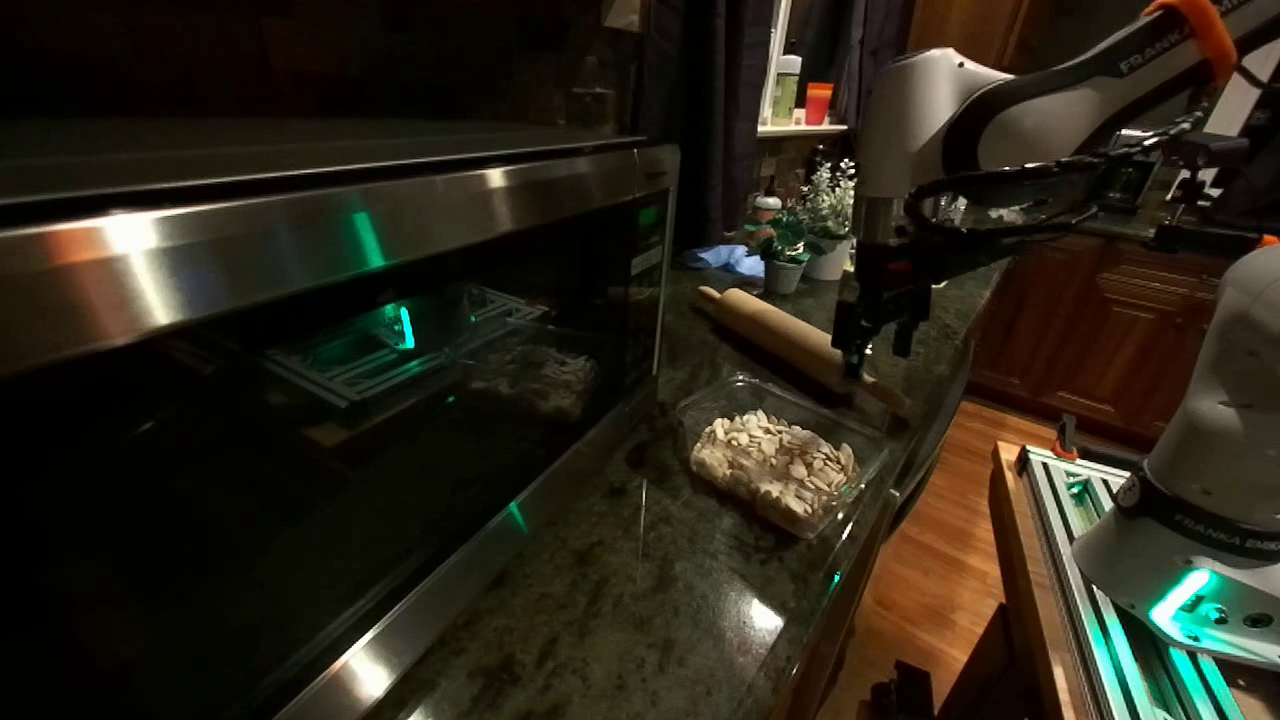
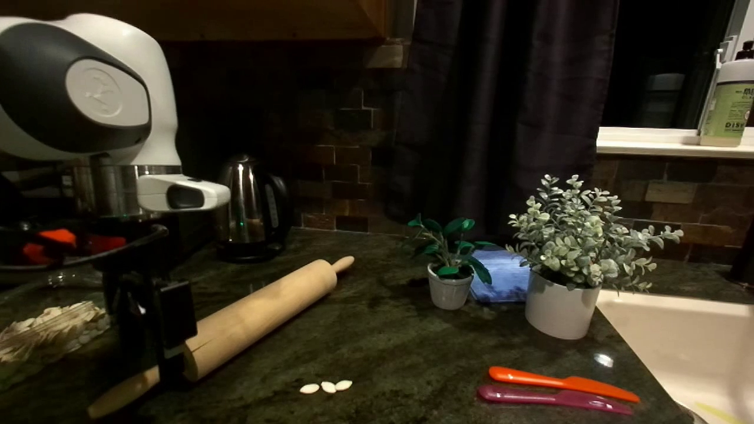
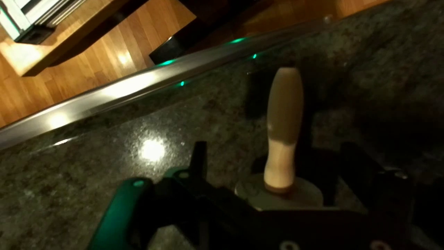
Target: Pick up three white objects from the clear container and put them on the countertop then use the rolling pin to roll over them.
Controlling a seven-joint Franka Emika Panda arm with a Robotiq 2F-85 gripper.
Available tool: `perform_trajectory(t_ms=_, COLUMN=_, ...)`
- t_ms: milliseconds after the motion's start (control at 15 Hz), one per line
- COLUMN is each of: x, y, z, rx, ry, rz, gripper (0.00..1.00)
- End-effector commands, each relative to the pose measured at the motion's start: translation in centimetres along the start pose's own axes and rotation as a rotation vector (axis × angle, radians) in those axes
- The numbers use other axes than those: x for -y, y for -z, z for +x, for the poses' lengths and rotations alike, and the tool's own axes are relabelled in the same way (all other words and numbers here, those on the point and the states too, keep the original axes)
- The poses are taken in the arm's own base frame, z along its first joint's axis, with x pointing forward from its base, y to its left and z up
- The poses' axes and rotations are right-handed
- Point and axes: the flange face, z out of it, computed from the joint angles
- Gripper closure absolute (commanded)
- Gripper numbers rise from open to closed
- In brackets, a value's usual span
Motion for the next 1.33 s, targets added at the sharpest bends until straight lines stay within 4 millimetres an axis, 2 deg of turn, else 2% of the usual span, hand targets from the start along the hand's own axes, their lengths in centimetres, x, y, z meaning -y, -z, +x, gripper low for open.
perform_trajectory(t_ms=0, x=0.0, y=4.0, z=-1.5, rx=-0.17, ry=-0.019, rz=-0.061, gripper=0.0)
perform_trajectory(t_ms=267, x=0.3, y=7.9, z=-2.2, rx=-0.331, ry=-0.069, rz=-0.052, gripper=0.01)
perform_trajectory(t_ms=467, x=0.5, y=9.6, z=-2.7, rx=-0.396, ry=-0.148, rz=-0.01, gripper=0.0)
perform_trajectory(t_ms=867, x=0.5, y=10.8, z=-3.2, rx=-0.453, ry=-0.237, rz=0.026, gripper=0.0)
perform_trajectory(t_ms=1267, x=0.8, y=11.3, z=-2.9, rx=-0.433, ry=-0.235, rz=0.031, gripper=0.0)
